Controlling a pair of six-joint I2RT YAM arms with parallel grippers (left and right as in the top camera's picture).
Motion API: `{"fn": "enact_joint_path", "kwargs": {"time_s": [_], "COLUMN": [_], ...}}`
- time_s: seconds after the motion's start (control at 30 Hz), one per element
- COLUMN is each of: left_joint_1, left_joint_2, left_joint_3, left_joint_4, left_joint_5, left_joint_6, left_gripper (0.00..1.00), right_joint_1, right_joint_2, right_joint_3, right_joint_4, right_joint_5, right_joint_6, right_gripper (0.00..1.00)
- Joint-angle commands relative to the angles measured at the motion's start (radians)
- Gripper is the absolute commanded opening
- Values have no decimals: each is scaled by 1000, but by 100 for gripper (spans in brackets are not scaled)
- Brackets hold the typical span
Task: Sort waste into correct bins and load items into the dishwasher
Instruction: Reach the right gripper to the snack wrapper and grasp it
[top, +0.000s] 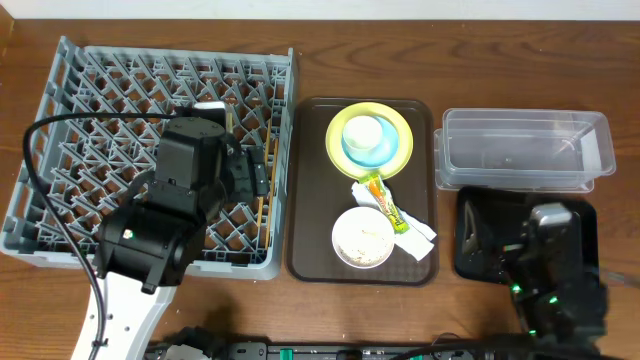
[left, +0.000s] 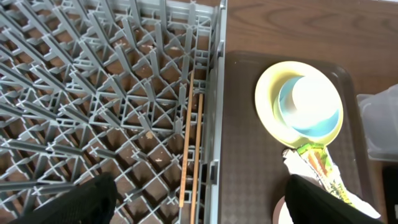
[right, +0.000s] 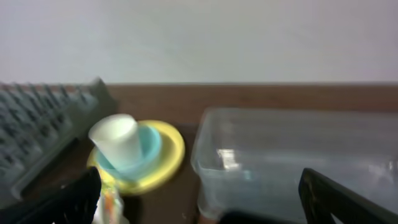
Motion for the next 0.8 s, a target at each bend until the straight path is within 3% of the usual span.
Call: {"fn": "enact_joint_path", "kwargs": {"time_s": [0.0, 0.27, 0.5, 0.57, 0.63, 0.77], "left_joint_1": [4, 4, 4, 4, 4, 4], "left_joint_2": [8, 14, 14, 14, 14, 14], "left_joint_3": [21, 21, 21, 21, 21, 20], "left_joint_4": [-2, -2, -3, -3, -3, -3], "left_joint_5": [-2, -2, -2, -2, -2, -2], "left_joint_6": [-2, -2, -2, -2, -2, -2], "left_gripper": [91, 92, 93, 93, 93, 93], "right_joint_1": [-4, 102, 259, 279, 294, 318], "right_joint_2": [274, 852, 1157, 1213, 1267, 1347], "right_joint_3": [295, 822, 873, 872, 872, 864], "right_joint_4": [-181, -774, -824, -811, -806, -764], "right_joint_5": [-136, -198, -312, -293, -246, -117], "right_joint_6": [-43, -156, -164, -164, -158, -100], "right_gripper": [99, 99, 98, 73, 58, 54]}}
